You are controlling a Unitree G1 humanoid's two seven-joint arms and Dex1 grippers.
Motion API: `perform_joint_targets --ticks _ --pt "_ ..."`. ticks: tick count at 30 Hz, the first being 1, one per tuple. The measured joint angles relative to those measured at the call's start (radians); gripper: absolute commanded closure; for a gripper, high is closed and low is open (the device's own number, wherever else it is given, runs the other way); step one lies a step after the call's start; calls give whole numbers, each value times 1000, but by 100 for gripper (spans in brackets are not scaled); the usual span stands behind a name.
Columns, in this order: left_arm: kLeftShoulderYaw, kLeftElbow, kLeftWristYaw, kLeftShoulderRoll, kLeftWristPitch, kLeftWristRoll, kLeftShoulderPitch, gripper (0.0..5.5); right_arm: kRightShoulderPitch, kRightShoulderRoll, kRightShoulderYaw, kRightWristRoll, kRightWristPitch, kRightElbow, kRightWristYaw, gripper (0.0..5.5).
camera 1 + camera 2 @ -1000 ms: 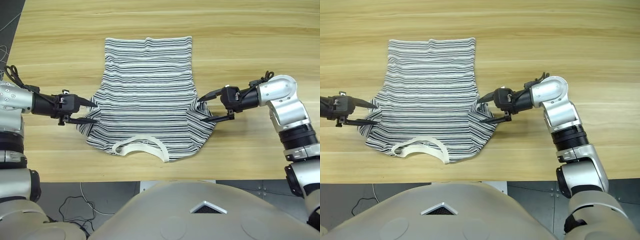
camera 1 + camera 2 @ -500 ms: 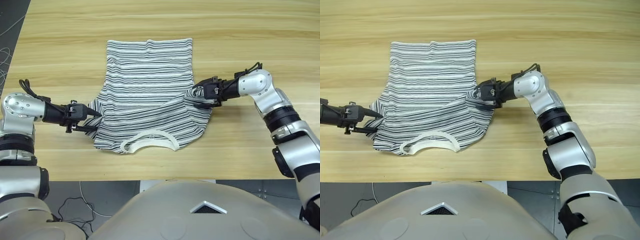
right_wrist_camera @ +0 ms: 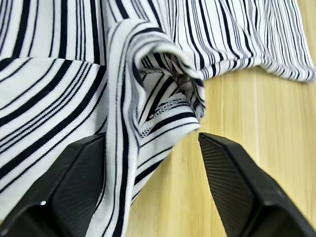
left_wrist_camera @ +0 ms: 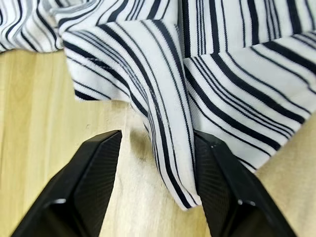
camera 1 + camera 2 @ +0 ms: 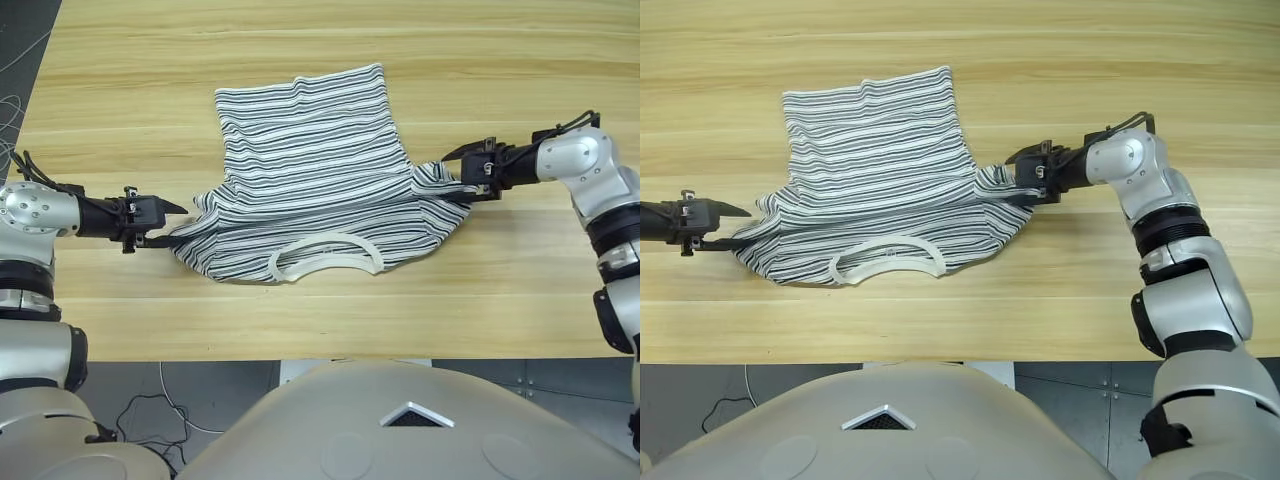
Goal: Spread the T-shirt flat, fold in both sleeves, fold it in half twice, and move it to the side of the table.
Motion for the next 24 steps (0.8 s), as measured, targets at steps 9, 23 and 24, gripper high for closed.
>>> perform_joint_targets --ticks 9,23,24 --pt "-6 2 33 21 -46 0 20 298 56 -7 -29 81 18 -49 69 225" --pt "23 -438 -39 139 68 -2 222 298 310 -110 -97 211 229 -449 269 225" --pt "31 -449 -40 142 71 -4 232 298 321 -115 -102 213 235 -469 270 225"
